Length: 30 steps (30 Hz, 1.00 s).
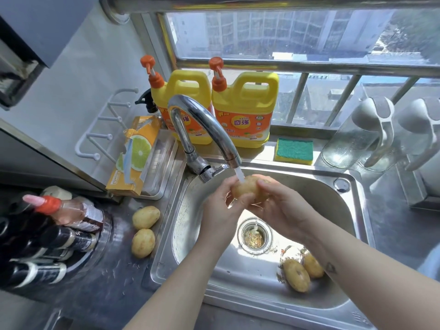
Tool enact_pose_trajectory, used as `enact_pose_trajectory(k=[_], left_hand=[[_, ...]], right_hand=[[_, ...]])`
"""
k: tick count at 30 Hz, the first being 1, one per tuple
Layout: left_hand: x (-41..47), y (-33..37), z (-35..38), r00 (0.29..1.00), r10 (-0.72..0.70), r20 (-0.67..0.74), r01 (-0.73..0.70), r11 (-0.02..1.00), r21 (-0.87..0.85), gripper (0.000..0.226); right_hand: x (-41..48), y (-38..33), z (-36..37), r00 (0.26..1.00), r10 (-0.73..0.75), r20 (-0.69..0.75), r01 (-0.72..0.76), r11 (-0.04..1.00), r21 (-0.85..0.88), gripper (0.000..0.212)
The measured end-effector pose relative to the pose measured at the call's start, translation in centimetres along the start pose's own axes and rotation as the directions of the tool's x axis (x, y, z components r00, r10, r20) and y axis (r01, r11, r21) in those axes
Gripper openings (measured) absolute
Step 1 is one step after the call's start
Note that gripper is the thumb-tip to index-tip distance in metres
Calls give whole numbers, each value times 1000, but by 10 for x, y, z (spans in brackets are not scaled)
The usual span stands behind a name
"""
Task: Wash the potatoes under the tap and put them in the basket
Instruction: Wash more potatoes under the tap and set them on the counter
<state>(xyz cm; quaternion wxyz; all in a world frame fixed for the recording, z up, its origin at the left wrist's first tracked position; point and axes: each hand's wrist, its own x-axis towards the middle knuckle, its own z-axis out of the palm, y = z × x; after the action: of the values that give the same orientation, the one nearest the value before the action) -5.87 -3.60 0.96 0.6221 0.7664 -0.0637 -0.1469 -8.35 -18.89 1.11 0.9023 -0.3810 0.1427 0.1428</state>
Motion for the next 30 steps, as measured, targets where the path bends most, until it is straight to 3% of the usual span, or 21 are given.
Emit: enact_pose_trajectory(k=[4,6,10,15,23,26,30], left_hand=[[-2,-7,18,987,-161,18,161,962,-221,70],[1,-4,26,969,-244,-29,214,896,-388,67],[10,10,33,913,-391,-116,231,729,-644,47],[17,24,40,859,-492,-140,240,630,-739,25],[23,31,27,789,-608,91,414,416,-810,24],[21,28,25,832,-551,69,386,486,-784,28],[5,19,30,941,-338,-38,254,773,-582,34]], right_hand=[[-4,9,-2,1000,-8,-4,8,999,-48,49],[-8,7,-1,1000,-13,-13,10,984,-176,55],[-10,-4,2,998,-56,-11,45,891,-452,48],[-13,-9,0,970,-245,1,152,600,-786,43],[-21,-1,-3,896,-393,205,293,179,-939,61],[-18,-4,-1,922,-340,183,244,144,-959,72],[-16,-4,0,946,-307,101,168,200,-965,68]])
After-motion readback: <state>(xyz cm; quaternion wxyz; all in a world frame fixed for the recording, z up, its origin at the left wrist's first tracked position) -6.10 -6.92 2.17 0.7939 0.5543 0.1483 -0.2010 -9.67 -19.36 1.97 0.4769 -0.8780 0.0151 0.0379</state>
